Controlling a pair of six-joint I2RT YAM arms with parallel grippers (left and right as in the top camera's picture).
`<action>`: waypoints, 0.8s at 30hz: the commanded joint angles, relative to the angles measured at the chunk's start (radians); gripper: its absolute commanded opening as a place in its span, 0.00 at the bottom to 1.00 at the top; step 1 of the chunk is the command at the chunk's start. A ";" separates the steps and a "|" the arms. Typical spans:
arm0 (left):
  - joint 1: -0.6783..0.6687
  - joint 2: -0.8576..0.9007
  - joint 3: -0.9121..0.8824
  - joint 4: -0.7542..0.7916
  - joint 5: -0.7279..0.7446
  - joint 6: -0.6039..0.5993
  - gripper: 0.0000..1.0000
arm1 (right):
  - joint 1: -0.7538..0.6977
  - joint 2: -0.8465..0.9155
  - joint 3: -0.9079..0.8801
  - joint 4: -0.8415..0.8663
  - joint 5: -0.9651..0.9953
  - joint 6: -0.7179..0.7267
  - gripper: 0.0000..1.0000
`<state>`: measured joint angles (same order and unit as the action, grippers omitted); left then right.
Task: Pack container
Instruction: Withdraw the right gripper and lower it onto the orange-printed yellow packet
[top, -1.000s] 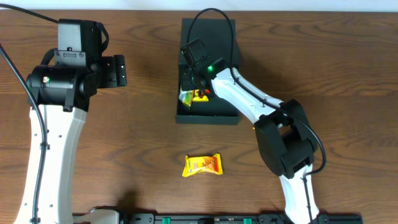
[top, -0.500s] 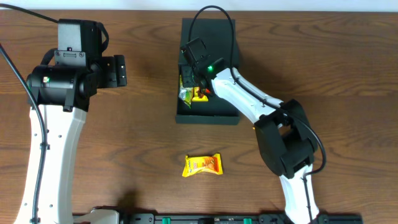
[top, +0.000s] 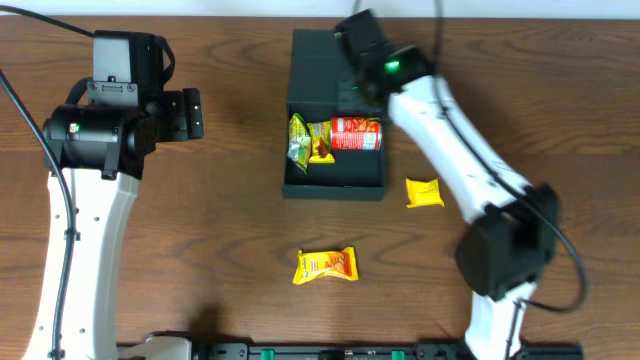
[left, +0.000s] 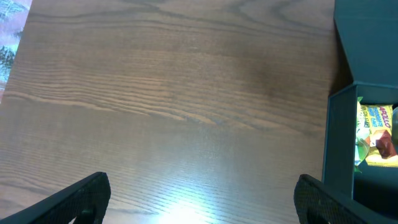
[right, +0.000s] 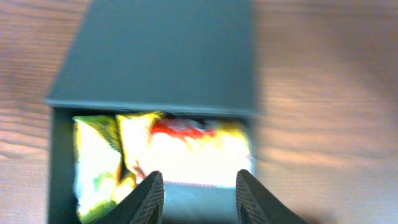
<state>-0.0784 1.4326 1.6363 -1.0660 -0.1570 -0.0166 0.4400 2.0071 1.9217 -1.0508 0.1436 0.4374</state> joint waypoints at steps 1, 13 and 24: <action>0.006 0.006 0.003 -0.001 0.023 0.044 0.95 | -0.031 -0.055 0.013 -0.107 0.033 0.011 0.40; 0.006 0.006 0.003 -0.159 0.046 0.047 0.95 | -0.033 -0.297 -0.194 -0.330 0.062 0.150 0.41; 0.006 0.005 0.003 -0.206 0.055 -0.127 0.95 | 0.160 -0.597 -0.593 -0.330 -0.203 0.678 0.59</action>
<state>-0.0784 1.4345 1.6363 -1.2533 -0.1085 -0.0608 0.5362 1.4174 1.3602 -1.3827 -0.0109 0.9047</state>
